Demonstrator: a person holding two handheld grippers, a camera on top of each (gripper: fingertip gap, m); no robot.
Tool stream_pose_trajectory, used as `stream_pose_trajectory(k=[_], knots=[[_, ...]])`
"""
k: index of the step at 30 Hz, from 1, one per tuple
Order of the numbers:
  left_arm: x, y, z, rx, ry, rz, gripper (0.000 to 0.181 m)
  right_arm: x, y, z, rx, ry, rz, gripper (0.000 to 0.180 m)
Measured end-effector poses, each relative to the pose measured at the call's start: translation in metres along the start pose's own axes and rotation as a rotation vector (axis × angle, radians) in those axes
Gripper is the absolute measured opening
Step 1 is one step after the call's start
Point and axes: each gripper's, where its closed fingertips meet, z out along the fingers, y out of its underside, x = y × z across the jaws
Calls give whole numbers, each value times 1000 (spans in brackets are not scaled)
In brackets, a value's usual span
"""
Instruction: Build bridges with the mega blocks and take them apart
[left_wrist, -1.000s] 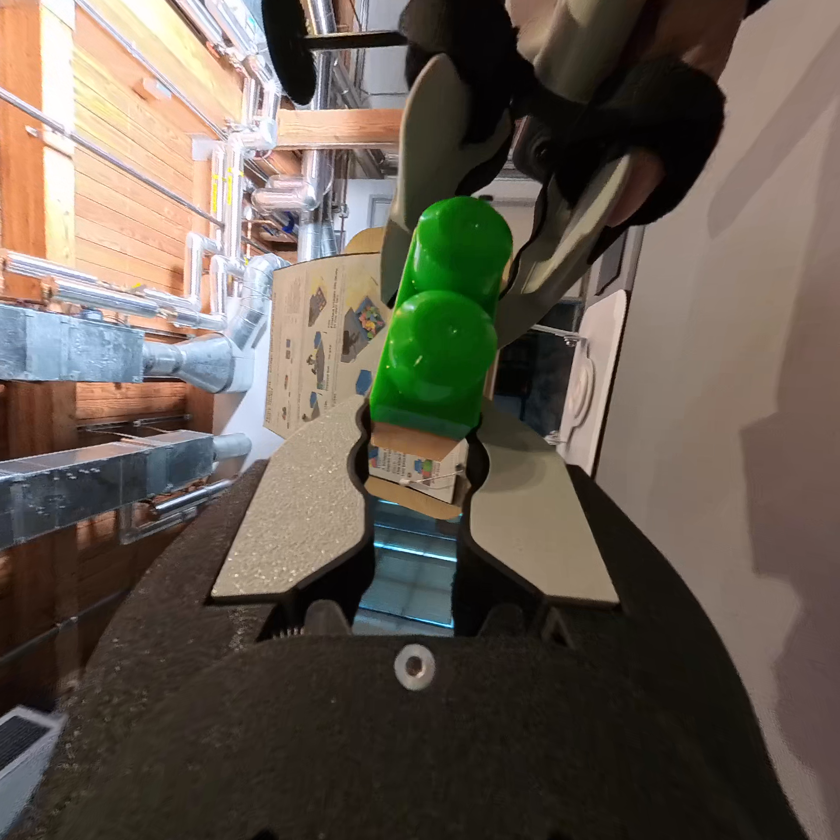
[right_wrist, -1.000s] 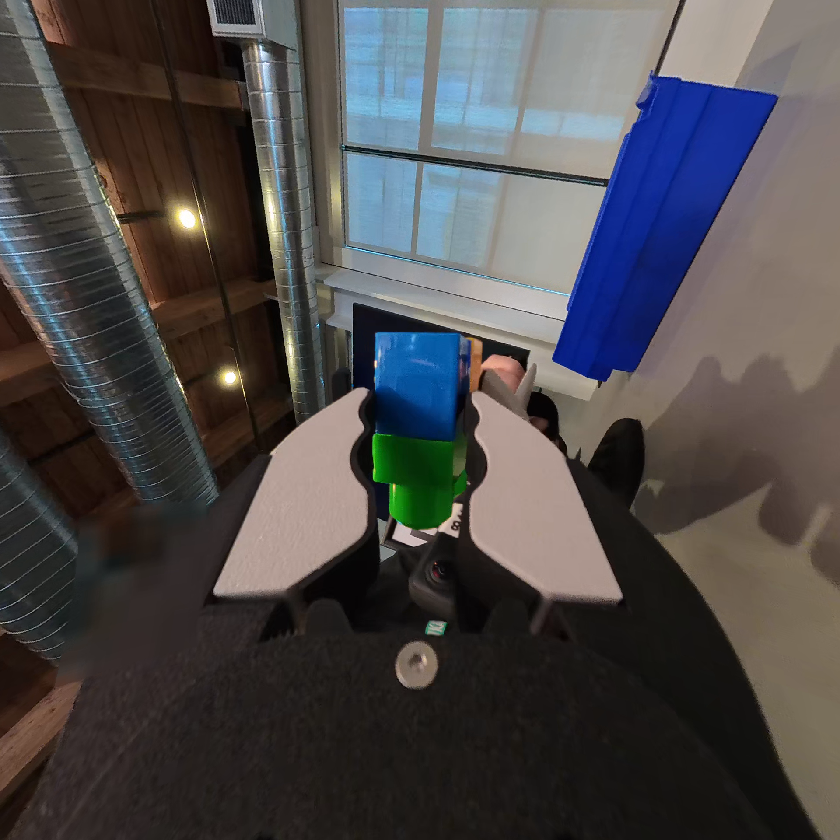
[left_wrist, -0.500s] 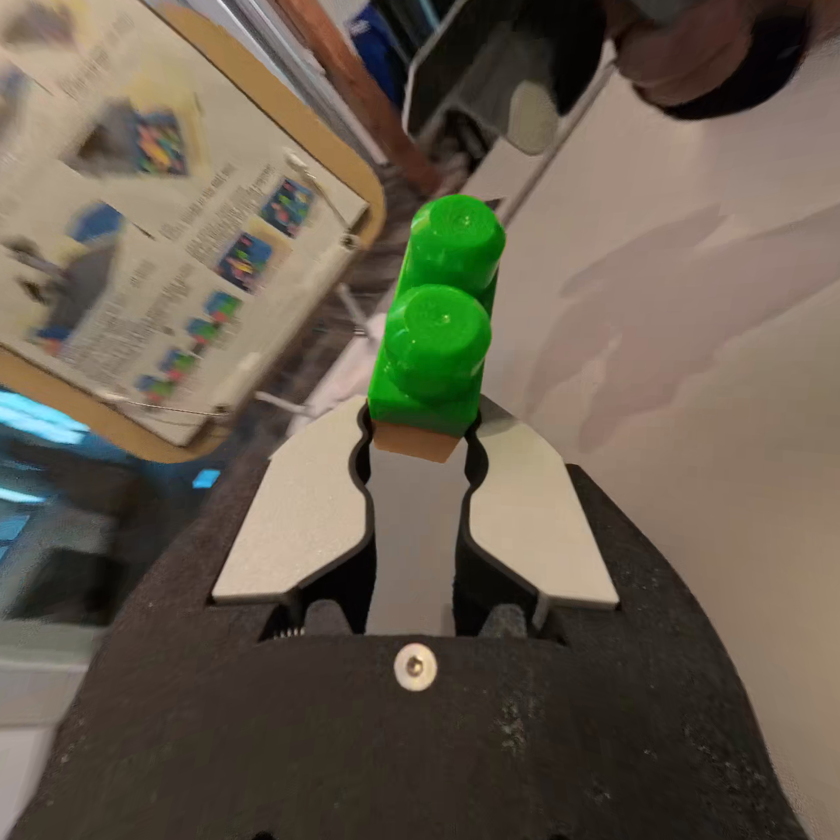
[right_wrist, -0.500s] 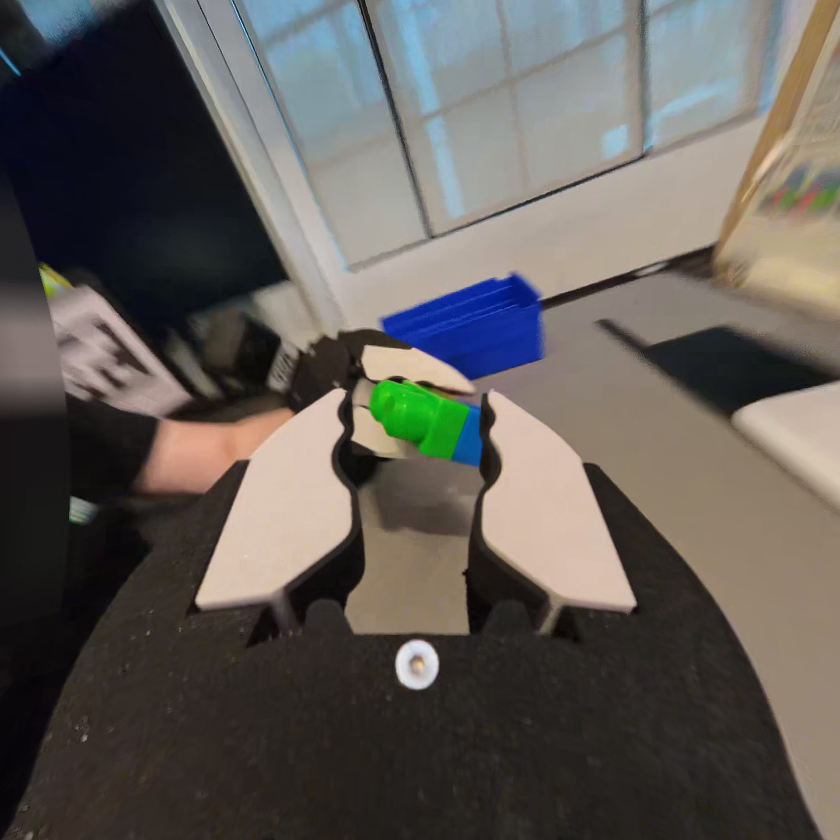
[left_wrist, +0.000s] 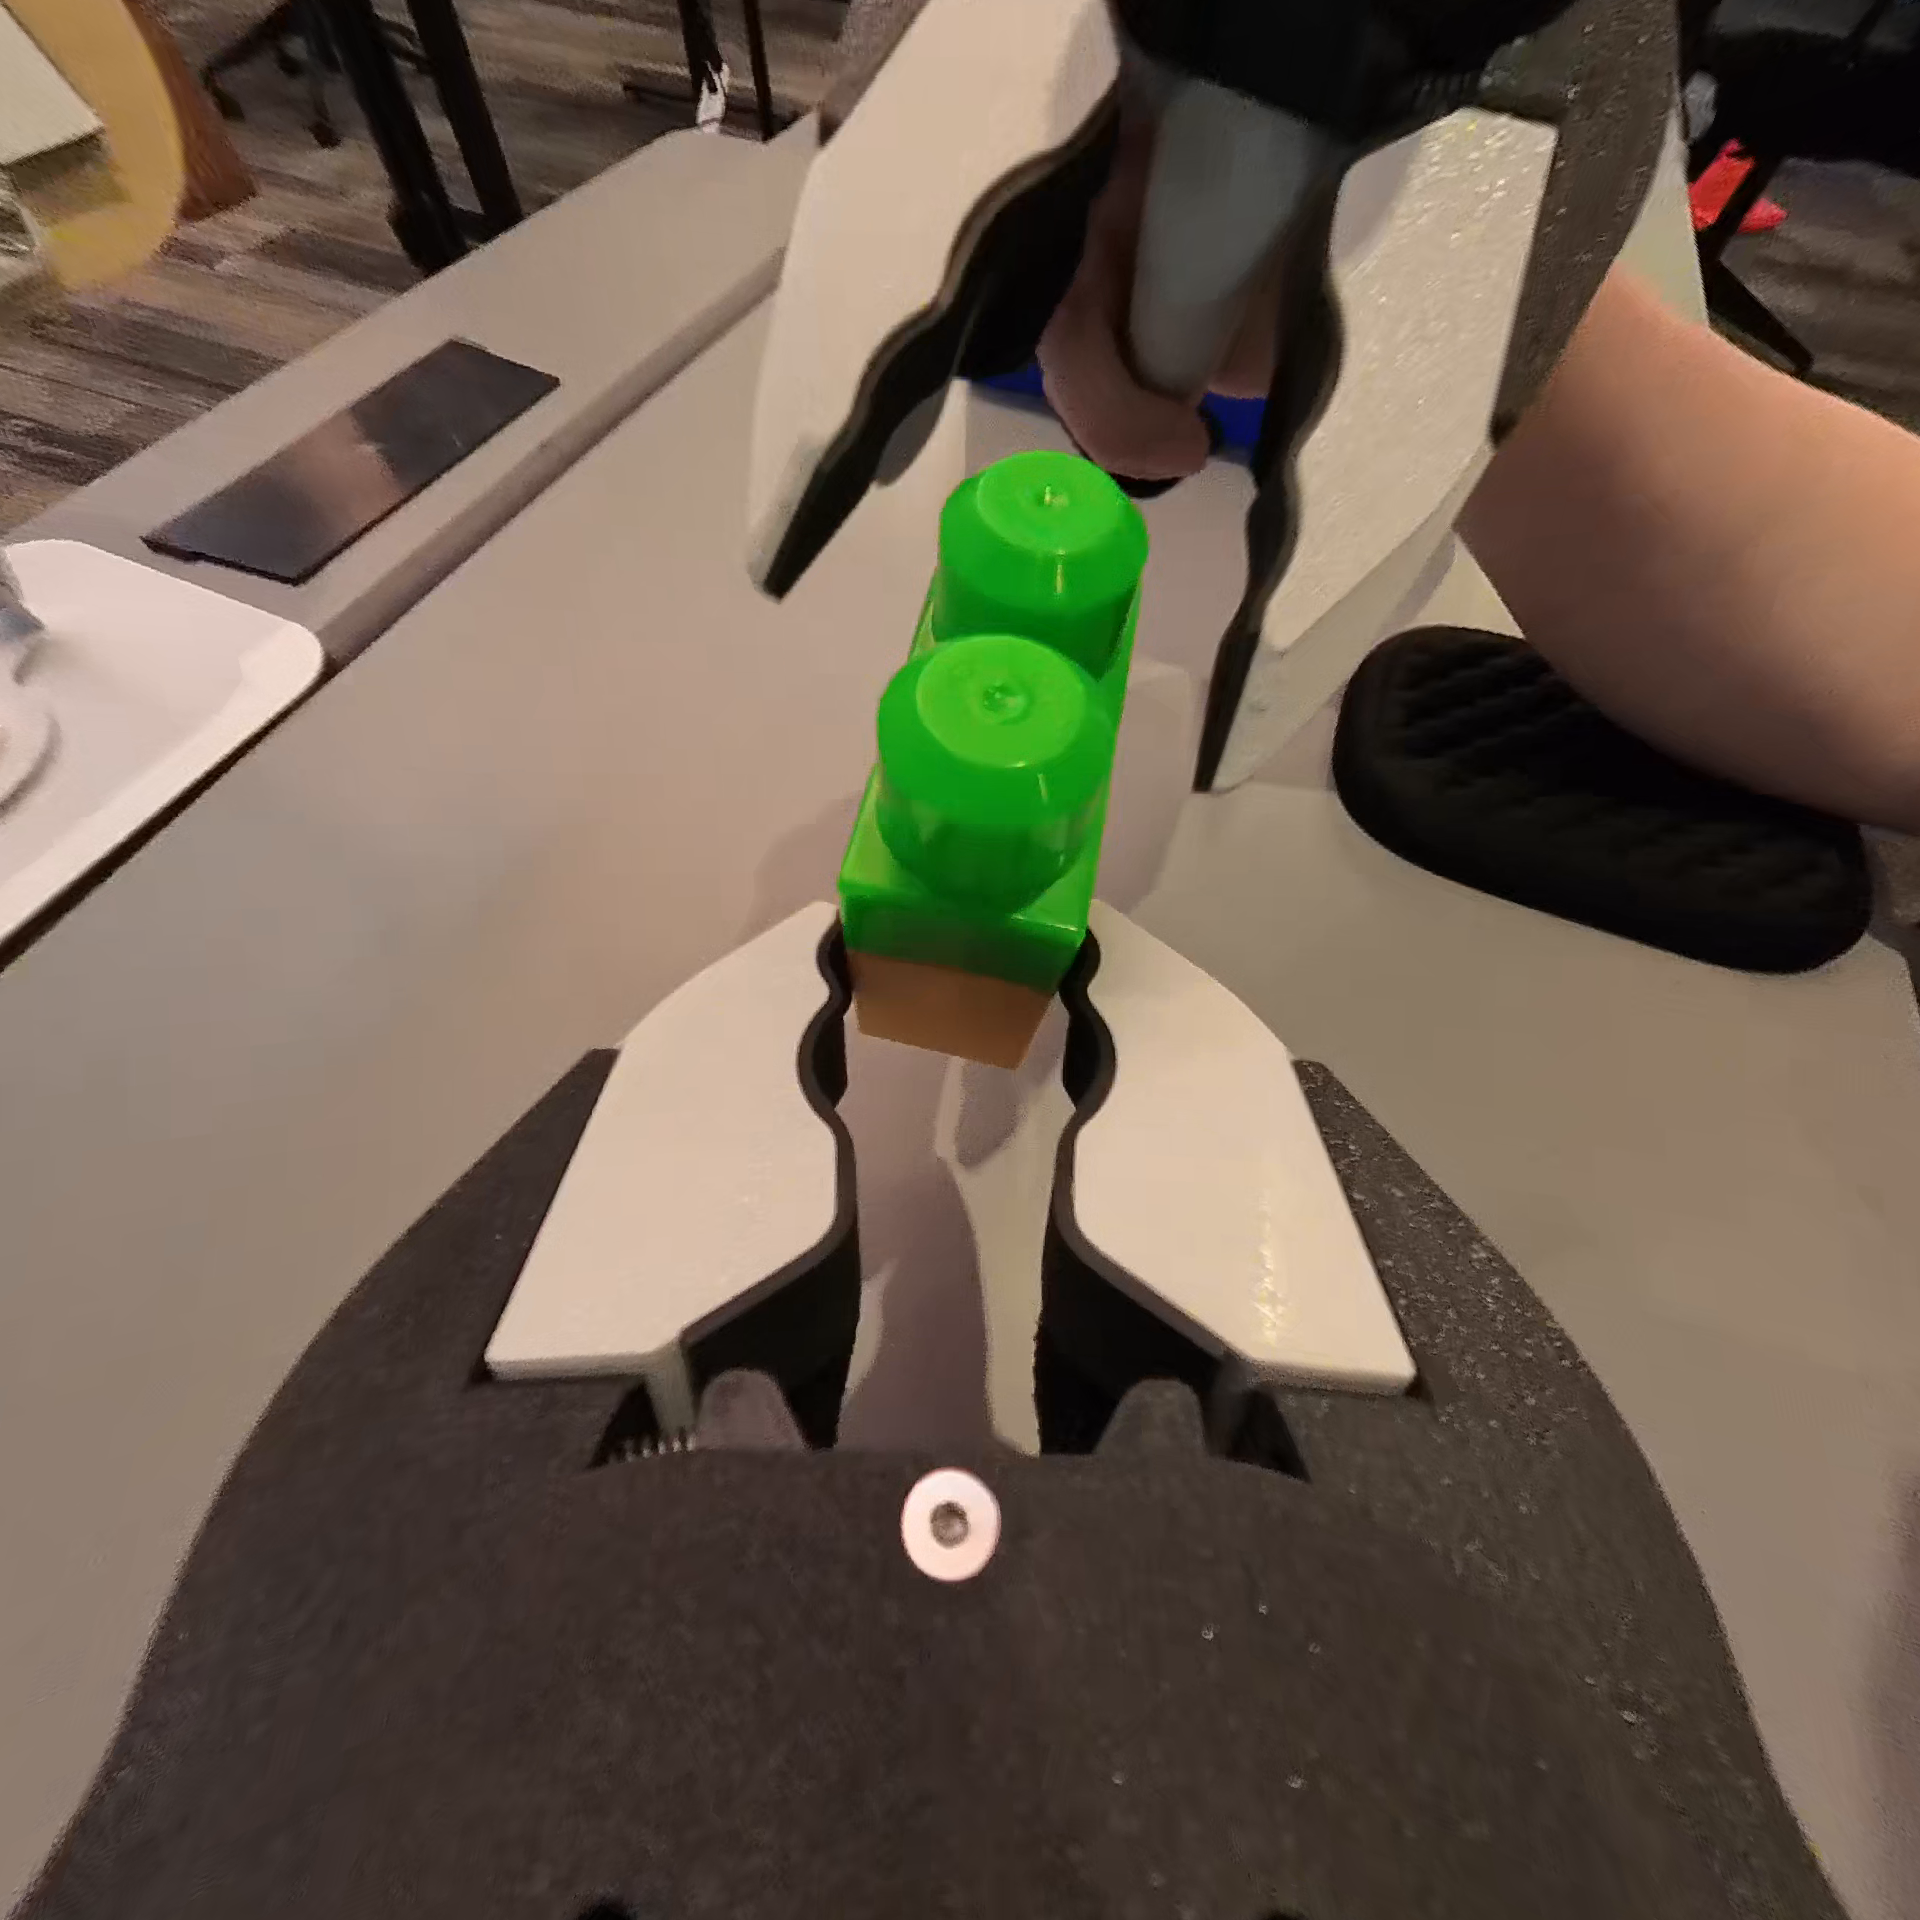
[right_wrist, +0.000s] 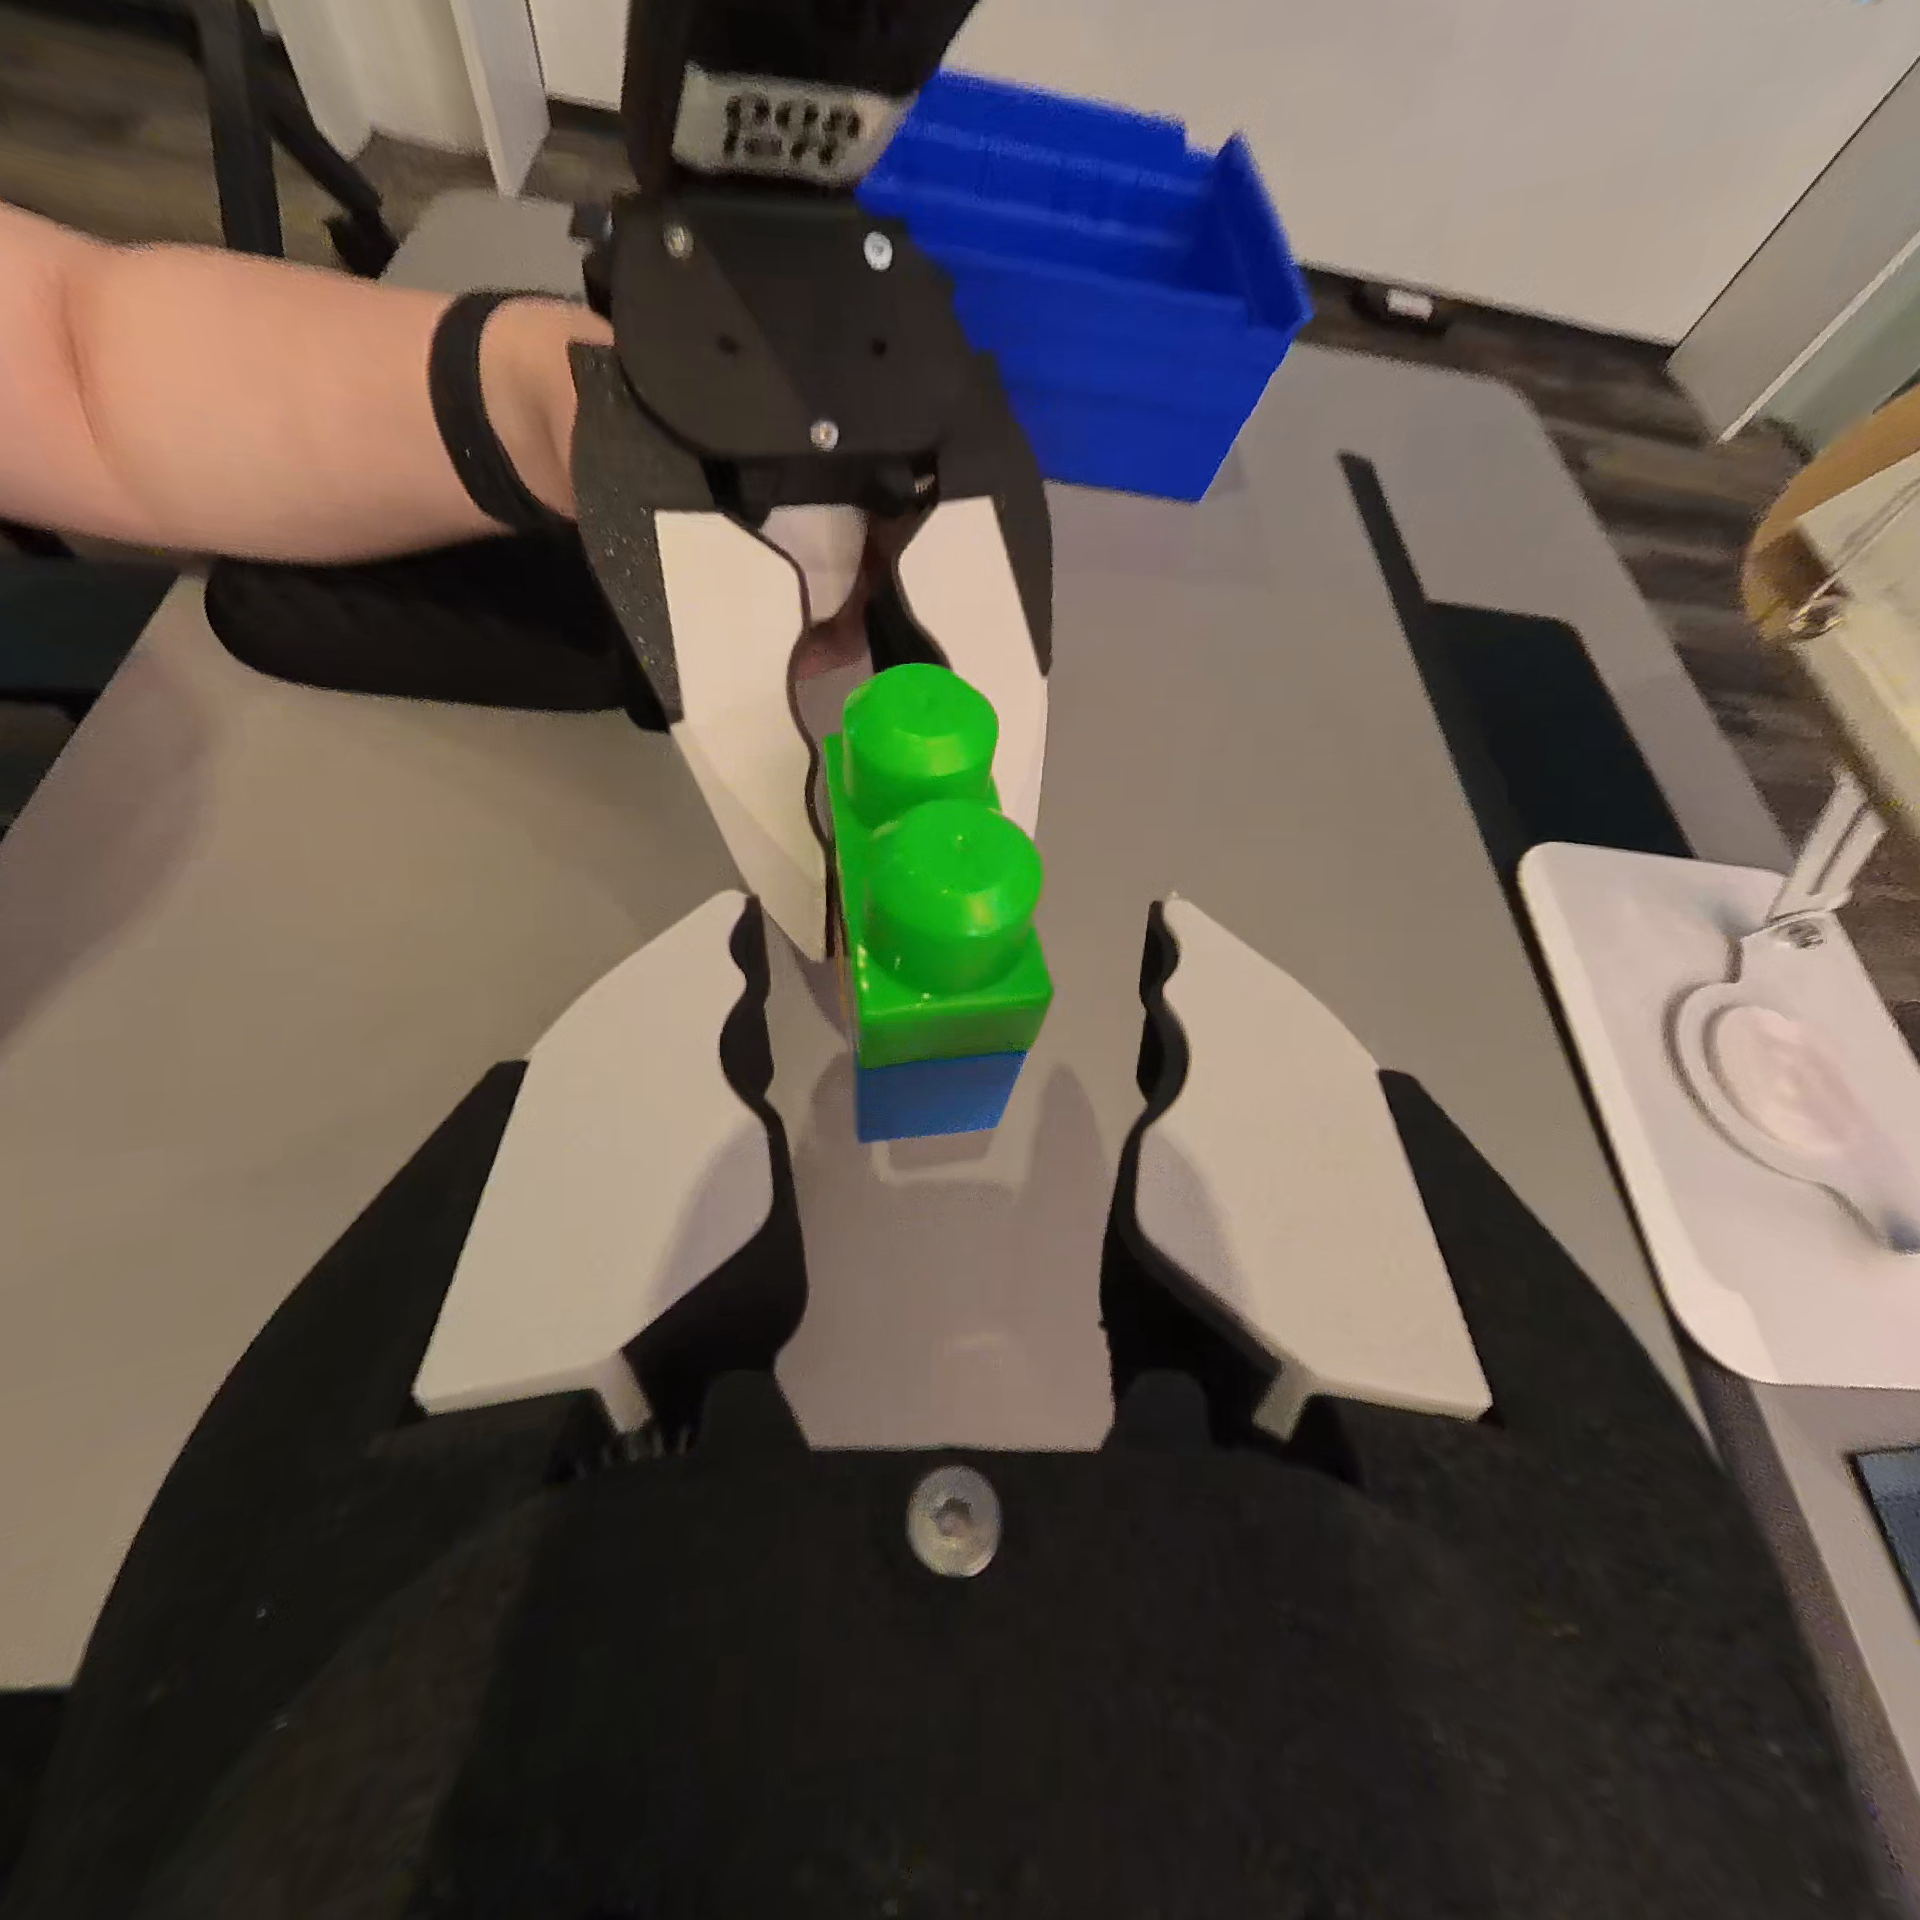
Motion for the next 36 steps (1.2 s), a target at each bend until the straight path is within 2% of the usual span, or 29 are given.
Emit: stream_pose_trajectory(k=[2, 4, 7, 10, 13, 15, 17, 19, 21, 24, 27, 30, 36], knots=[[3, 2, 2, -13, 13, 7, 39, -7, 6, 5, -33, -48, 4, 61], [6, 3, 2, -16, 36, -5, 39, -10, 10, 6, -51, -76, 1, 37], [5, 4, 2, -9, 39, -16, 39, -8, 15, 7, -81, -74, 17, 37], [2, 3, -2, 7, 37, -16, 54, -4, 15, 2, -61, -73, 56, 36], [-3, -5, -12, 68, 41, -31, 56, 4, 11, -18, -35, -36, 116, 36], [-9, -6, -17, 94, 41, -60, 52, 8, 0, -45, -27, 18, 109, 36], [-11, -4, -18, 105, 65, -90, 47, 6, -19, -88, -16, 61, 75, 36], [-12, 1, -15, 93, 76, -105, 45, 1, -33, -149, -44, 121, 33, 37], [-8, 2, -12, 82, 82, -93, 45, -7, -29, -218, -75, 167, 42, 37], [1, -5, -11, 87, 85, -57, 43, -17, 32, -311, -179, 286, 138, 37], [15, -17, -10, 104, 107, -33, 43, -30, 110, -363, -159, 332, 271, 37], [26, -29, -9, 124, 113, -11, 43, -33, 177, -378, -162, 387, 333, 37], [33, -37, -3, 106, 112, 19, 42, -44, 230, -354, -186, 296, 351, 37]])
